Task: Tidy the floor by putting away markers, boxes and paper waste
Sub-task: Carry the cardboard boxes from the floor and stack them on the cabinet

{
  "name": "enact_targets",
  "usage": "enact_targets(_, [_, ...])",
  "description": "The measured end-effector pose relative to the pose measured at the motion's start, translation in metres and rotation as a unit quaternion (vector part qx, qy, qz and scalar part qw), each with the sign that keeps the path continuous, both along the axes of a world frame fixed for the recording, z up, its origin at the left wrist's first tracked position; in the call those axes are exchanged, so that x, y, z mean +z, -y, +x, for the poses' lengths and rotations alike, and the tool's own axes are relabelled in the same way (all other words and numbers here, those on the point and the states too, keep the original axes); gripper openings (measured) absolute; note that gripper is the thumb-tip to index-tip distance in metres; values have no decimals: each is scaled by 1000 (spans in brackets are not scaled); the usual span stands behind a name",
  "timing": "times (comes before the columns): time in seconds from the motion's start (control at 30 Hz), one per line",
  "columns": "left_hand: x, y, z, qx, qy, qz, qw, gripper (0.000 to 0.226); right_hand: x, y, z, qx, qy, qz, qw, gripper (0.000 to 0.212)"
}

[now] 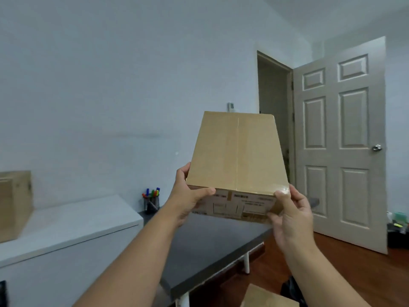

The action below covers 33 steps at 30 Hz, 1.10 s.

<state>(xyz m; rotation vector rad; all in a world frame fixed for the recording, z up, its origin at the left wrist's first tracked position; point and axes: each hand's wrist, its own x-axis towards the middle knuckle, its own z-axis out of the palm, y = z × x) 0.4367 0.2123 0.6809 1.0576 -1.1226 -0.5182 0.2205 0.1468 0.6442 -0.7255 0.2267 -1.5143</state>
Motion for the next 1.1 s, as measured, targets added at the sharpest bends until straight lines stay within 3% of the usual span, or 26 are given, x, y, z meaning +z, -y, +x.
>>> enact_targets(0.3, [43, -128, 92, 211, 19, -34, 977, 85, 44, -54, 139, 151, -31, -91, 984, 51])
enact_targets(0.53, [42, -215, 146, 327, 2, 13, 945, 90, 40, -97, 228, 254, -126, -124, 951, 64])
enact_targets(0.7, [34, -241, 165, 318, 3, 67, 946, 70, 28, -107, 269, 231, -221, -149, 936, 73])
enact_targets(0.8, [25, -246, 180, 319, 4, 99, 942, 51, 24, -102, 292, 173, -305, -223, 909, 68])
enact_targets(0.9, [15, -243, 196, 318, -6, 78, 945, 55, 33, -94, 314, 75, -395, -339, 851, 66])
enact_targets(0.97, [7, -236, 207, 319, -19, 54, 946, 56, 36, -92, 330, 27, -460, -377, 804, 76])
enact_targets(1.1, [-21, -212, 229, 398, 54, 50, 914, 81, 20, -92, 362, 59, -478, -387, 786, 96])
